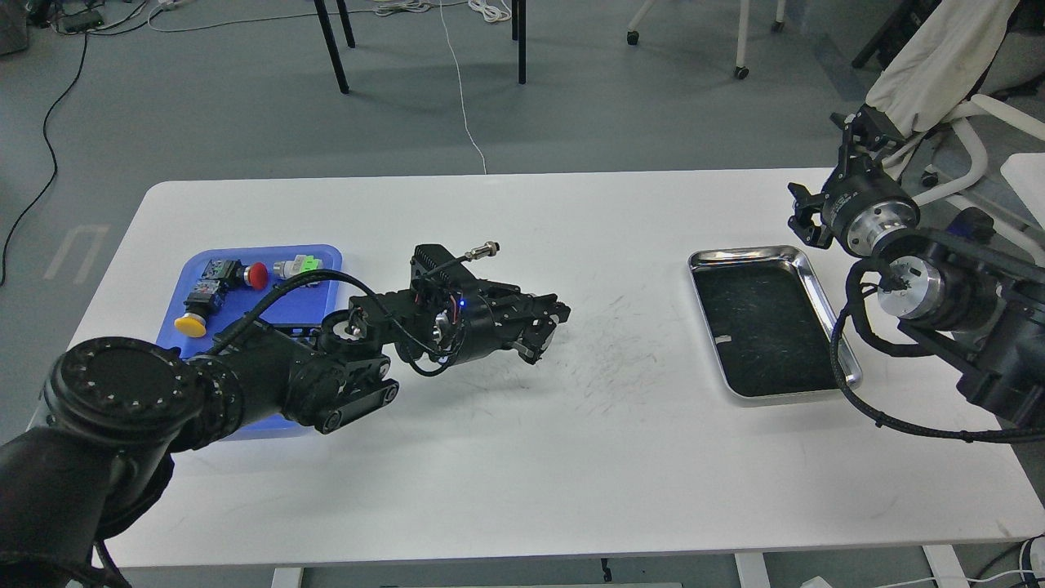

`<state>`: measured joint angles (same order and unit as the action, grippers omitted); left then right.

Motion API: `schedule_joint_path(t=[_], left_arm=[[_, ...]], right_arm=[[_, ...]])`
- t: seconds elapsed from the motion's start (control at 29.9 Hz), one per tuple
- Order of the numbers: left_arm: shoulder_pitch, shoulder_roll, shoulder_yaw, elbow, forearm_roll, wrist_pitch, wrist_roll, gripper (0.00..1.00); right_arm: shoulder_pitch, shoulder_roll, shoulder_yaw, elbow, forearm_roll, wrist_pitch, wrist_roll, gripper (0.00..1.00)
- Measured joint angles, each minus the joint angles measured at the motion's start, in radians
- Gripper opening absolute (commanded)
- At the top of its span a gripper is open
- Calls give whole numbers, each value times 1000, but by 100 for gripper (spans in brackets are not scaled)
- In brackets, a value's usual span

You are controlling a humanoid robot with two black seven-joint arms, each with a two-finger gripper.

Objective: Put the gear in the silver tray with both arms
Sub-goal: 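Lift the black gear and carry it toward the silver tray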

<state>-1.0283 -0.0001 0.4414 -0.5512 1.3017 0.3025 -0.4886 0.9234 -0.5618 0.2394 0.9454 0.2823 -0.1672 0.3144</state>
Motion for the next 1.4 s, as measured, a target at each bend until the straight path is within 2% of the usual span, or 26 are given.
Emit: schedule_joint_path(t=[0.27, 0.8, 1.07, 1.17, 1.27, 1.4], left_arm=[[51, 0, -4, -86, 80, 76, 0, 3], [78, 0, -22, -92, 75, 83, 0, 7], [80, 0, -36, -91, 68, 82, 0, 22], [80, 0, -41, -93, 56, 82, 0, 34], [80, 0, -43, -93, 41, 81, 0, 42], [82, 0, -44, -93, 36, 81, 0, 46]], right_arm=[[4, 0, -1, -2, -1, 0, 0, 99], [8, 2, -8, -5, -2, -12, 0, 99], [17, 2, -23, -5, -2, -15, 1, 99], [18, 2, -24, -5, -2, -15, 1, 99], [20, 2, -24, -5, -2, -15, 1, 99], [21, 2, -32, -5, -2, -15, 1, 99]])
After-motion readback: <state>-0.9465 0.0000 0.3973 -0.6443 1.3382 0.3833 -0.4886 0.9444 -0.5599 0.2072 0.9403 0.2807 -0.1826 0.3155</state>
